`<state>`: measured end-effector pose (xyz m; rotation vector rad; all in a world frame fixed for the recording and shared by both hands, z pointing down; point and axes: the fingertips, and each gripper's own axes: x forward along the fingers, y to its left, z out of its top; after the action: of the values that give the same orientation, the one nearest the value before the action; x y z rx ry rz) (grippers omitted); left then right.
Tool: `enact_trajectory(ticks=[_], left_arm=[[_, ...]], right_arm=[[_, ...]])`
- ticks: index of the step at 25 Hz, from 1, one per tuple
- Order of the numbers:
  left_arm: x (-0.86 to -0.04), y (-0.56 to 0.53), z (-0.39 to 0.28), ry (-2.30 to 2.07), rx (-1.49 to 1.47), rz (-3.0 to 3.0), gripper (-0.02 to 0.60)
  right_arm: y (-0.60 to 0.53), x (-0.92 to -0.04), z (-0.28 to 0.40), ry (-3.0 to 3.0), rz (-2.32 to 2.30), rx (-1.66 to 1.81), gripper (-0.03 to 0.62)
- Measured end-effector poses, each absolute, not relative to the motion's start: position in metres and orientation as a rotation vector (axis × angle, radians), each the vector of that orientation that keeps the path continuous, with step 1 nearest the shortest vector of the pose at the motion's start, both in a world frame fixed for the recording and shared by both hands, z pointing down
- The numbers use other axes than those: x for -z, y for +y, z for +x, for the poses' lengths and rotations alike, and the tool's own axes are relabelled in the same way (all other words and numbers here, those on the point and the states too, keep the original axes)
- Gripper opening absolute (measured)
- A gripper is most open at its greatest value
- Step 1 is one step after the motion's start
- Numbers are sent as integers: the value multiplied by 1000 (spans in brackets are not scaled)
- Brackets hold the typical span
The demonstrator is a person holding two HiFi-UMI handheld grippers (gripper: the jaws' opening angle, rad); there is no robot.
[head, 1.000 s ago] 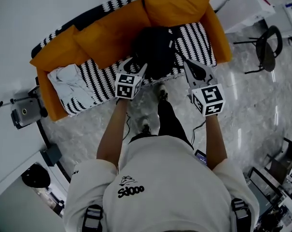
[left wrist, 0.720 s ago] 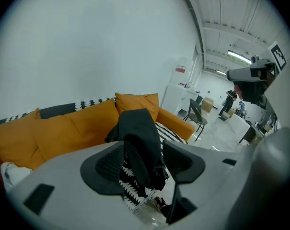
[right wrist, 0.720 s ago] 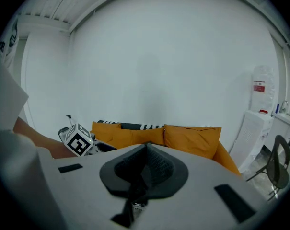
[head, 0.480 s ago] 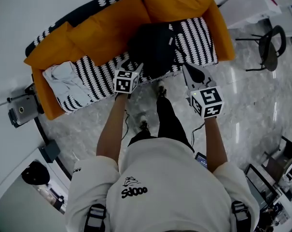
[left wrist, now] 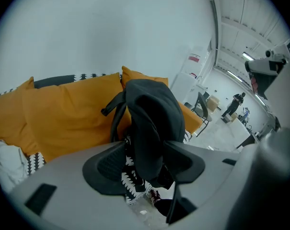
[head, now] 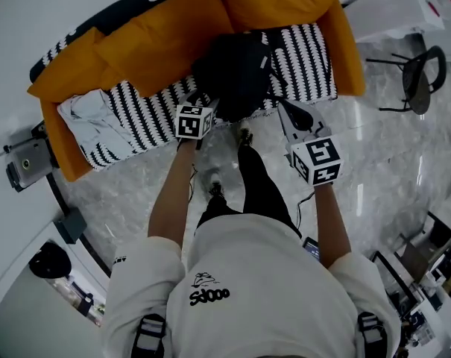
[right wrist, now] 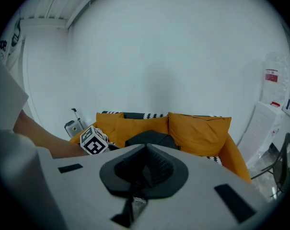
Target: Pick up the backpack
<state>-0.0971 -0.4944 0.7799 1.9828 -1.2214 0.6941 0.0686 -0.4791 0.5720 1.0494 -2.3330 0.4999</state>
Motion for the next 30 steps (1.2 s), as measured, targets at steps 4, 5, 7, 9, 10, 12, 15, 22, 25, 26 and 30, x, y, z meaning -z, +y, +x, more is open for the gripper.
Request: enact_trajectory(ticks=[4,5,7,9,10,12,15,22,25,26,30], left_arm=[[-791,-504,-91,-1210,-680,1974,247],[-793,-507,-91,-1210,-673,1971,247],[-796,-513,-91,-1216,-662,1967,247],[-799,-518,-91,-1222,-658,1963,247],[-800,-520,-91,-1222,-657,1961,247],[-803,-523,-89,-1213,-649,1962,245],[-807,-527,-82,-1186,-633,1967,245],[-828,-540,-59,-1152,-716,1975,245],[-833,-549,-55,-1164,-717,1969,245],[-833,-552,-54,-1165,-710,1968,244],[-834,-561,-50,-1186,-692,1983,224]], right_arm=[[-491,-584,67,-2327,1030,-517,34],[-493,-587,66,-2325,1026,-521,34],[-496,-591,68,-2321,1020,-529,34],[-497,-596,70,-2315,1014,-539,34],[-497,-599,72,-2311,1011,-544,34],[-497,-605,77,-2300,1008,-553,34],[-496,-611,83,-2286,1007,-568,34],[-498,-619,98,-2266,1016,-579,34],[-503,-620,107,-2253,1031,-580,34],[-504,-620,110,-2249,1037,-582,34],[-505,-627,117,-2231,1049,-596,34]])
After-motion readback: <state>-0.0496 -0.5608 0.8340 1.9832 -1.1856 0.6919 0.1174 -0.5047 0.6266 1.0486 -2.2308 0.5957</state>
